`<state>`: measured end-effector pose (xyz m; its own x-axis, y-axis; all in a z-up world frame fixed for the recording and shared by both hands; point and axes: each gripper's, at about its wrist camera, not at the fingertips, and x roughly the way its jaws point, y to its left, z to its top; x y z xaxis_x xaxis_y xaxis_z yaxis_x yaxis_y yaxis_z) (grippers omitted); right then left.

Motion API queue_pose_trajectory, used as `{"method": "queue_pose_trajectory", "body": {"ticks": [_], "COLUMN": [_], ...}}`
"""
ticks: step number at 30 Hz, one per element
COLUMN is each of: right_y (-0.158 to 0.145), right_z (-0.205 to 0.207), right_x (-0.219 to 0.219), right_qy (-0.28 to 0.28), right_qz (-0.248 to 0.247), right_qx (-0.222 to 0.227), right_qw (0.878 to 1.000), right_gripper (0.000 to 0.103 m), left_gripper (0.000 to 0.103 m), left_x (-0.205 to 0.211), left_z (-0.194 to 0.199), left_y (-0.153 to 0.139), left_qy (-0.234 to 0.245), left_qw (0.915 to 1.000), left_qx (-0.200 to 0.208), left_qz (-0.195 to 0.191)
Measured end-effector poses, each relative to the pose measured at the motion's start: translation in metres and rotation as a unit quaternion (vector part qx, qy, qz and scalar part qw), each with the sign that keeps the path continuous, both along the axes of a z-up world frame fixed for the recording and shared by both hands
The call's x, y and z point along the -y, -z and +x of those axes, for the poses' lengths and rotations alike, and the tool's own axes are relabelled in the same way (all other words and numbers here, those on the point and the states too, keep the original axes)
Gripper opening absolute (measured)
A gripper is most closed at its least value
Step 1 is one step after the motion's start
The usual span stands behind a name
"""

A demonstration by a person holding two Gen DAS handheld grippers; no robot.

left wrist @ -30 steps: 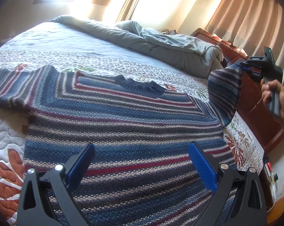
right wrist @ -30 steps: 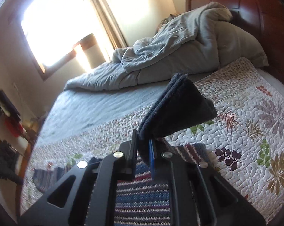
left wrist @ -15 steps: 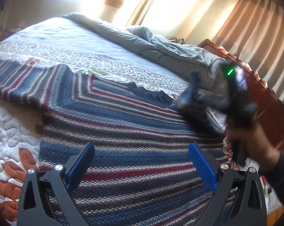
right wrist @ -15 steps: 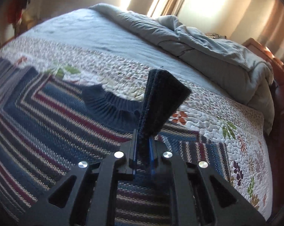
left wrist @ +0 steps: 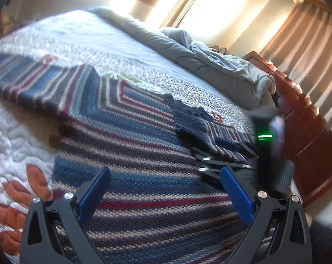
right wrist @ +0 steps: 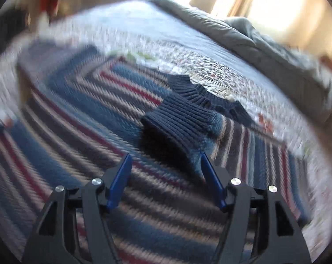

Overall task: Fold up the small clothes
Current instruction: 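Lift the sleeve with the right tool, fold it across the body, release, then grasp the folded sleeve's ribbed cuff with the left tool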

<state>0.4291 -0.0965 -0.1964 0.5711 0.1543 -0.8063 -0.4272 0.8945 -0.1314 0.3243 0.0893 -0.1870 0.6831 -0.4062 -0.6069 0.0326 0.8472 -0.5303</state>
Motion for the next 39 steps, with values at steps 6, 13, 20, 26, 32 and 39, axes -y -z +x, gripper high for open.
{"method": "queue_pose_trajectory", "body": {"ticks": [6,13,20,26,32,39], "right_y": [-0.01,-0.003,-0.014,-0.025,-0.024,-0.022], "right_z": [-0.055,-0.062,-0.06,-0.065,-0.066,-0.064], "right_x": [0.102,0.117,0.118,0.128,0.135,0.13], "right_qy": [0.18,0.188,0.161,0.17,0.175,0.17], "right_qz": [0.297,0.34,0.337,0.324,0.322,0.316], "right_qx": [-0.018,-0.014,-0.016,0.011,0.013,0.01], "right_qw": [0.937,0.921,0.927,0.93,0.93,0.933], "right_gripper": [0.07,0.07,0.07,0.073,0.073,0.073], "left_gripper": [0.099,0.099,0.099,0.093,0.036,0.009], "left_x": [0.006,0.062,0.081,0.093,0.096,0.08], "left_z": [0.051,0.153,0.177,0.178,0.177,0.175], "left_y": [-0.004,0.043,0.062,0.056,0.052,0.042], "left_qy": [0.006,0.017,-0.006,-0.001,-0.015,-0.021], "left_qw": [0.9874,0.9652,0.9708,0.9812,0.9851,0.9869], "left_qx": [-0.031,-0.147,-0.169,-0.161,-0.163,-0.141], "left_qz": [-0.155,-0.216,-0.17,-0.107,-0.053,-0.075]}}
